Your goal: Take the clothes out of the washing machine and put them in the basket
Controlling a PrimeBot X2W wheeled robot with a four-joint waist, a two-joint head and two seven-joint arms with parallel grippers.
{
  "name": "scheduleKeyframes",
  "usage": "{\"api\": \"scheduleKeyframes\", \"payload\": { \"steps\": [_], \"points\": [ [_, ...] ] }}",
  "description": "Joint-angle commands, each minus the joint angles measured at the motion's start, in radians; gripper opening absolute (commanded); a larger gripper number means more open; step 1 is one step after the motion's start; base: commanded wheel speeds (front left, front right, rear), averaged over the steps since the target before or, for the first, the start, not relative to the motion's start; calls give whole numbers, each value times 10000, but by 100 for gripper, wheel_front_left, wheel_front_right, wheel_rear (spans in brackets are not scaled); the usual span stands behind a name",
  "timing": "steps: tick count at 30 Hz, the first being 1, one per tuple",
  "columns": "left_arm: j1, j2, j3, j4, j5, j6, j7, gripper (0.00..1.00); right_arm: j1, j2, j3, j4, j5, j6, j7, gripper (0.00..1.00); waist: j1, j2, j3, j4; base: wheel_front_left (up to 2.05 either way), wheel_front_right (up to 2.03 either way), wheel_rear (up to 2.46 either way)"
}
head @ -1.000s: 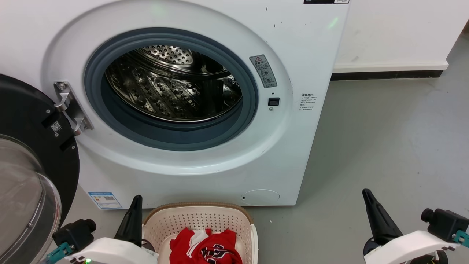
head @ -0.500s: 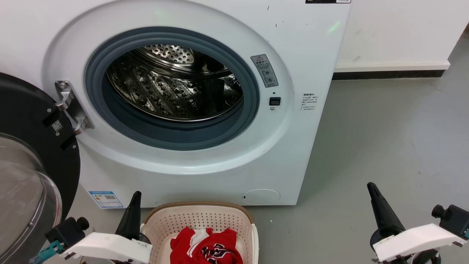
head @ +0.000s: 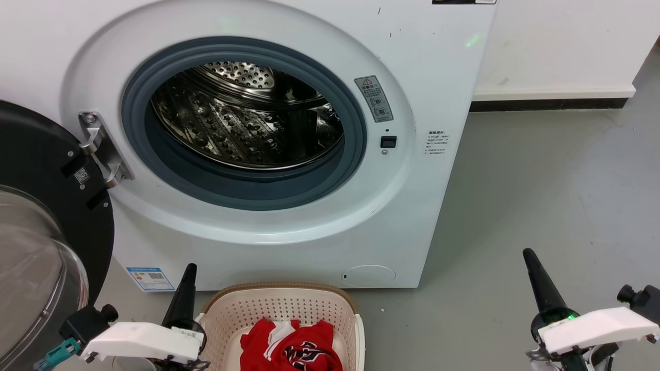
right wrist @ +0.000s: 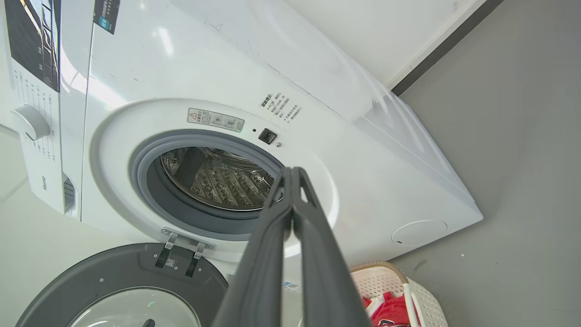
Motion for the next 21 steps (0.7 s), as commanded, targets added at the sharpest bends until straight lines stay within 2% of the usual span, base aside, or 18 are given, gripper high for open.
{"api": "scheduleKeyframes", "payload": {
  "steps": [1, 21],
  "points": [
    [-291, 28, 58, -17, -274, -66, 14, 0, -233, -58, -51, -5, 312, 1, 30, 0, -1, -1, 2, 3, 0, 0, 0],
    [-626, -42, 260, 477, -2222, -233, 213, 0, -583, -47, -277, 441, 2365, -1, 179, 0, -1, -1, 30, 50, 0, 0, 0]
  ]
}}
